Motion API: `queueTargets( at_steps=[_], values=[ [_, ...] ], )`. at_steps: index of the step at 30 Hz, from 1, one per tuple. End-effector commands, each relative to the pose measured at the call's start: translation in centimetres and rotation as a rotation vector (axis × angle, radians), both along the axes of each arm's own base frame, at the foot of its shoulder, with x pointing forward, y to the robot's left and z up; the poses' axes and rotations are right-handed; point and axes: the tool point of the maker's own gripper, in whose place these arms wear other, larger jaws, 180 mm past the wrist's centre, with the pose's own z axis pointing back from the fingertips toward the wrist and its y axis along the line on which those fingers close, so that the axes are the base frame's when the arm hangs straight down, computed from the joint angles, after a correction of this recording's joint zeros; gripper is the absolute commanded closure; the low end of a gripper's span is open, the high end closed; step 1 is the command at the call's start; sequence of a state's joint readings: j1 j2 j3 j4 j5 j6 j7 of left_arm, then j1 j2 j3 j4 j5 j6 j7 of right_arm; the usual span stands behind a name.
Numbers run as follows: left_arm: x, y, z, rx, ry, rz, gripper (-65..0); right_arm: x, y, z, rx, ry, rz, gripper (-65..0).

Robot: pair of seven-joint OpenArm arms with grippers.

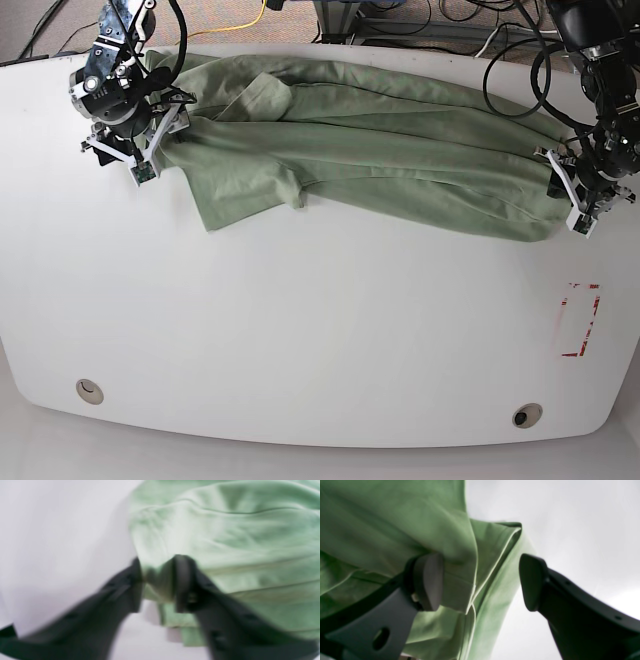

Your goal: Layout the t-shirt on the table in an organized manner, then fold the t-shirt properly

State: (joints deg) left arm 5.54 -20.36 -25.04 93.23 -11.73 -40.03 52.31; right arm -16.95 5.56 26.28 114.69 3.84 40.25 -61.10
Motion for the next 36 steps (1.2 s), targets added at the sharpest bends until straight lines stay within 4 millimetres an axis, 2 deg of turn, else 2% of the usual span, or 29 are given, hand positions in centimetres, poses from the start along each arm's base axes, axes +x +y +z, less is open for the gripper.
queueTargets(
  at_steps=[1,11,15,19,28,36],
  values=[
    [1.0,0.3,1.4,0.008,-0.048,-0.008,-32.5,0.8,-0.2,1.0,-0.008,-0.042,0.003,-45.2],
    [0.9,0.3,1.4,0.008,-0.049,-0.006,-35.8,1.5,-0.2,1.4,-0.008,-0.064,0.003,-45.2],
    [1.1,0.2,1.6,0.005,-0.054,-0.006,-42.1,2.1,-0.3,1.8,-0.012,-0.079,0.002,-45.2],
    [1.2,0.2,1.6,0.002,-0.058,-0.008,-44.0,3.3,-0.4,2.5,-0.016,-0.109,0.001,-45.2],
    [4.1,-0.3,4.7,-0.057,-0.168,-0.012,-44.0,7.0,-0.7,4.2,-0.013,-0.183,-0.013,-46.0],
    [5.9,-0.2,6.6,-0.057,-0.226,-0.01,-44.2,9.9,-0.4,2.9,0.063,-0.168,-0.027,-46.1]
  ],
)
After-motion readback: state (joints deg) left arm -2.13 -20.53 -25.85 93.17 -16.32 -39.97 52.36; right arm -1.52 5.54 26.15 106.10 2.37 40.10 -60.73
